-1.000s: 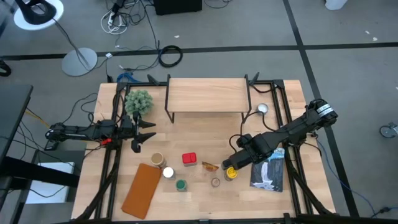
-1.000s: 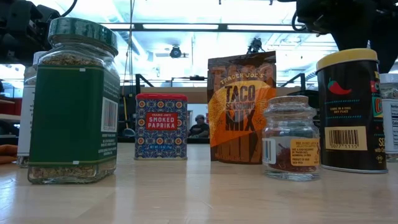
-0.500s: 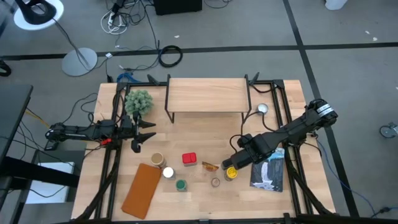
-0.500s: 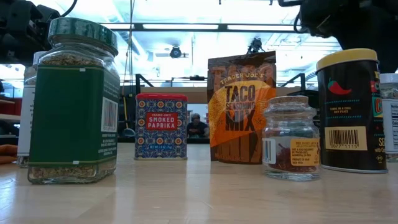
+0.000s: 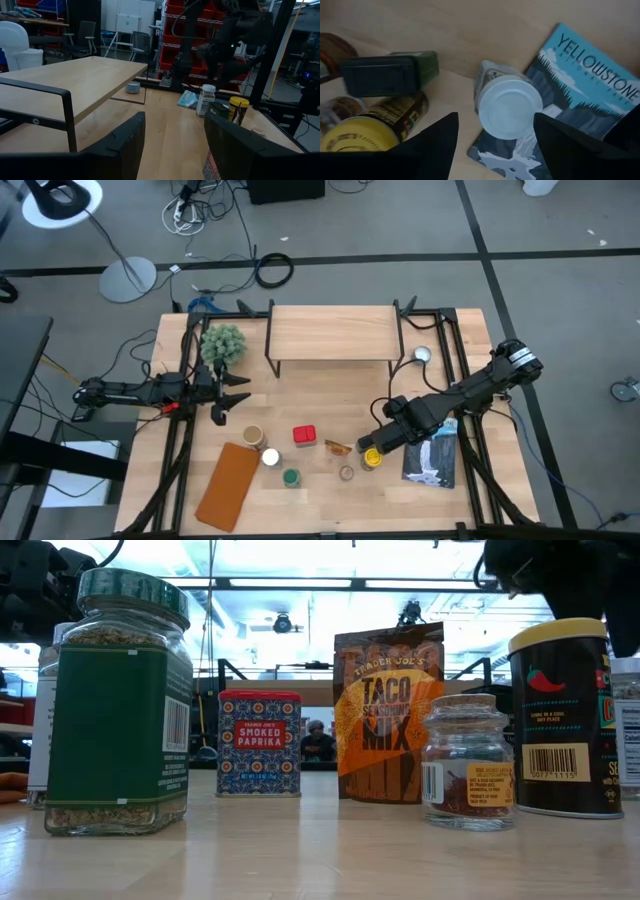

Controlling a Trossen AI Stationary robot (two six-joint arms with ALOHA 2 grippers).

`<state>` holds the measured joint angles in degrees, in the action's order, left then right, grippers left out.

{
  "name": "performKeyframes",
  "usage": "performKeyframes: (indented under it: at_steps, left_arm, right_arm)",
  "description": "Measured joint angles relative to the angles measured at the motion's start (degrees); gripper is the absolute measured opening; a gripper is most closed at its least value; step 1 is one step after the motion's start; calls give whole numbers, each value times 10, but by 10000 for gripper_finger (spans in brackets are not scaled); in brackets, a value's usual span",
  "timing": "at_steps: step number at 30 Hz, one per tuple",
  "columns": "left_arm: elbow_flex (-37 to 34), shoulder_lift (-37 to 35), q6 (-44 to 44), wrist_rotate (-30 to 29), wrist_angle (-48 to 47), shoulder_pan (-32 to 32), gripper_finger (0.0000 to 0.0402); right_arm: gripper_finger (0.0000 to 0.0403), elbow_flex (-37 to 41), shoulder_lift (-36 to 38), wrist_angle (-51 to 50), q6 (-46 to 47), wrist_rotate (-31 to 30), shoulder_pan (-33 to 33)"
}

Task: Shelf spices
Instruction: Put the right white seasoning bottle on the shelf

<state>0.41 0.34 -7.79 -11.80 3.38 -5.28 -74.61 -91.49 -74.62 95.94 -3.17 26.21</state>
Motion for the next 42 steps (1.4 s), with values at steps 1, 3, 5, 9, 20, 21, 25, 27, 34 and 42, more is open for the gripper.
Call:
performKeyframes:
  at_steps: [1,3,5,9,20,21,25,27,34,42]
  left_arm:
    - [0,0,0,0,0,0,209]
    - [0,0,0,0,0,0,209]
    - [0,0,0,0,0,0,209]
    - [0,0,0,0,0,0,209]
    - [0,0,0,0,0,0,209]
    - [0,0,0,0,0,0,209]
    - [0,0,0,0,0,0,209]
    - [0,0,0,0,0,0,209]
    - [0,0,0,0,0,0,209]
    - [0,0,0,0,0,0,209]
  right_arm:
    - [256,-5,1,-6,0,0,0]
    - [255,-9,1,-8,0,0,0]
    - [255,-9,1,-10,0,0,1]
    - [256,-9,1,-13,15,1,4]
    - [254,-9,1,-7,35,1,8]
    - [254,-9,1,-4,35,1,9]
    - [255,-9,1,-2,35,-2,12]
    - [260,-9,1,-2,36,-1,12]
    - [316,-9,1,-3,63,-10,22]
    - [381,-9,0,7,106,-33,33]
